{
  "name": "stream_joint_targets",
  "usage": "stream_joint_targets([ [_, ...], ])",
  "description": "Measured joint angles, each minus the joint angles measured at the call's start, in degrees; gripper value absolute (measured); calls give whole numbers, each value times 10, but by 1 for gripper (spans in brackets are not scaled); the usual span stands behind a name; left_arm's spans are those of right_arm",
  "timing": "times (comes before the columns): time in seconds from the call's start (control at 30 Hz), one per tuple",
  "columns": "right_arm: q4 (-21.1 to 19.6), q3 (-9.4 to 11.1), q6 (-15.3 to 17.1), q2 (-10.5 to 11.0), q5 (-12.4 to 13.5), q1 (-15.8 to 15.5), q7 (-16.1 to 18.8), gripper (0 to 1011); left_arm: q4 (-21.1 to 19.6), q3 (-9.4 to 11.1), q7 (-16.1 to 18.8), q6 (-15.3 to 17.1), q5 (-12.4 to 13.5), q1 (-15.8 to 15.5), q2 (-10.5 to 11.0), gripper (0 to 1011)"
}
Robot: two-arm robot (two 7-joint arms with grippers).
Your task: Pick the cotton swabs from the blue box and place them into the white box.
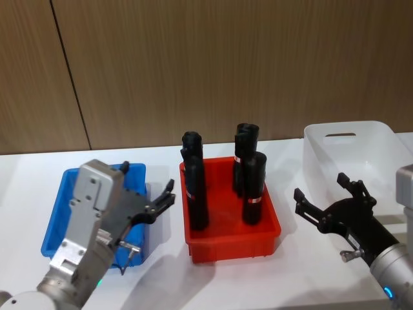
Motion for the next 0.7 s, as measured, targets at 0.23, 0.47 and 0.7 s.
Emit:
stream_joint_targets([
  [0.23, 0, 0, 0, 0, 0, 0, 0, 1002, -19, -12, 38, 14, -23, 18, 17, 1000],
  [0.47, 0, 0, 0, 0, 0, 0, 0, 1002, -30, -28, 79, 30, -57, 29, 27, 1000],
  [0.7, 0, 0, 0, 0, 0, 0, 0, 1002, -21, -45, 95, 50, -98, 27, 30, 1000],
])
